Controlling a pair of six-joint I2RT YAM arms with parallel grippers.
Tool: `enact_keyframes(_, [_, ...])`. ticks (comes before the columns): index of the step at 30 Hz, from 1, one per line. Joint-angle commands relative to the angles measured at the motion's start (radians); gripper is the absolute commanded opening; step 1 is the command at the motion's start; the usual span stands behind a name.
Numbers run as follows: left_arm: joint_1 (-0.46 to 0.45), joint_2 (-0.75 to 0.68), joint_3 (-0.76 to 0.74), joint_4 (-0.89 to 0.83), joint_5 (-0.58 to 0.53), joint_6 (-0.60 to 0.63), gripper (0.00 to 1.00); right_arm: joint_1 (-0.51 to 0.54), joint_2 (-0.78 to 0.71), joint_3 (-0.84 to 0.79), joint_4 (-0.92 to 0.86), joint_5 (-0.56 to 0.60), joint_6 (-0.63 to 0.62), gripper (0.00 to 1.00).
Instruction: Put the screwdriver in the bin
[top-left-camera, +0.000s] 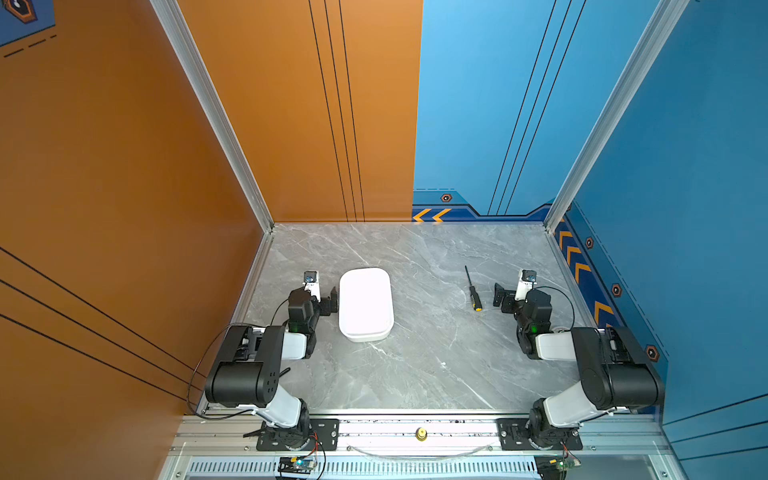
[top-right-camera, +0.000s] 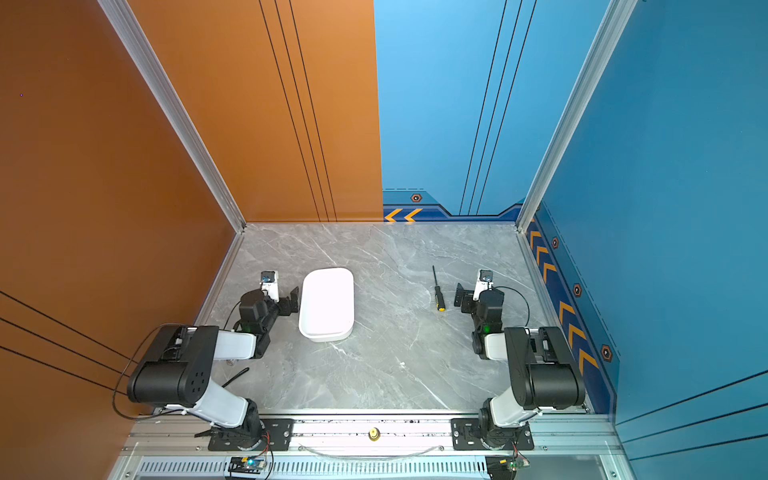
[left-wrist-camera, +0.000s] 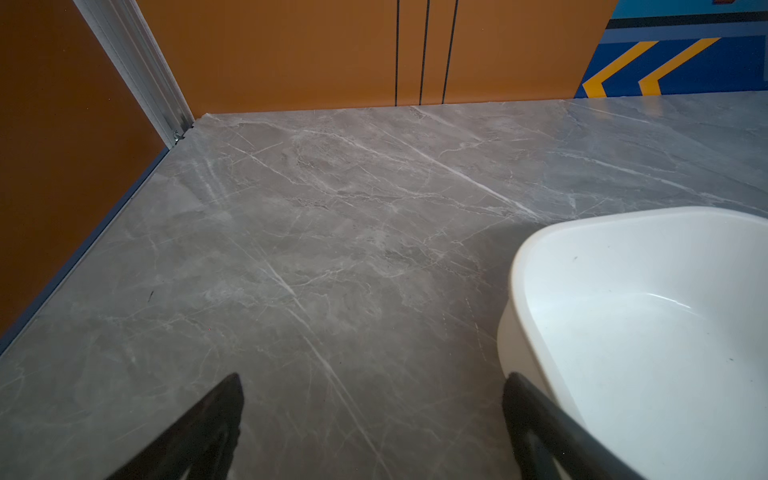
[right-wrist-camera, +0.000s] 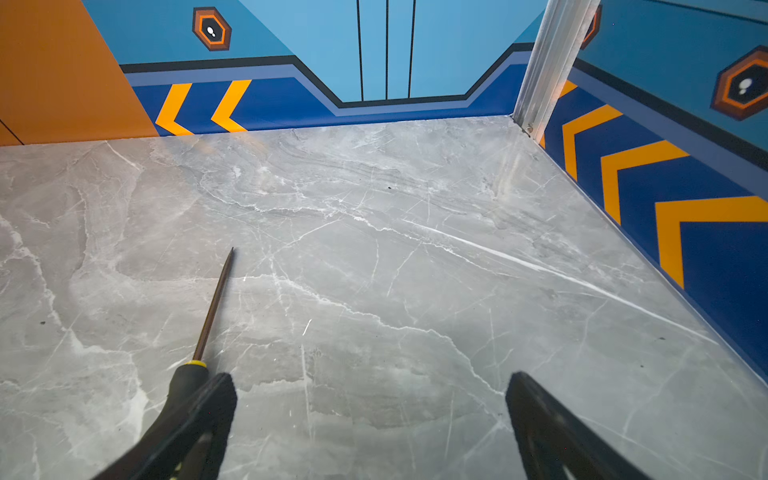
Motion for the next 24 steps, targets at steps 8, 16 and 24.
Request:
enact_keyframes(8, [0.003,0.004,0.009,0.005,0.014,0.004,0.98,-0.001,0.003,0.012,-0.014,-0.016,0.008,1.00])
enact_keyframes(16, [0.015,0.000,0.008,0.008,0.039,-0.004,0.98,-0.001,-0.033,0.039,-0.085,0.037,0.027,1.00])
enact_keyframes(24, [0.022,-0.111,0.175,-0.420,0.103,-0.020,0.98,0.018,-0.210,0.274,-0.692,0.038,0.080,1.00])
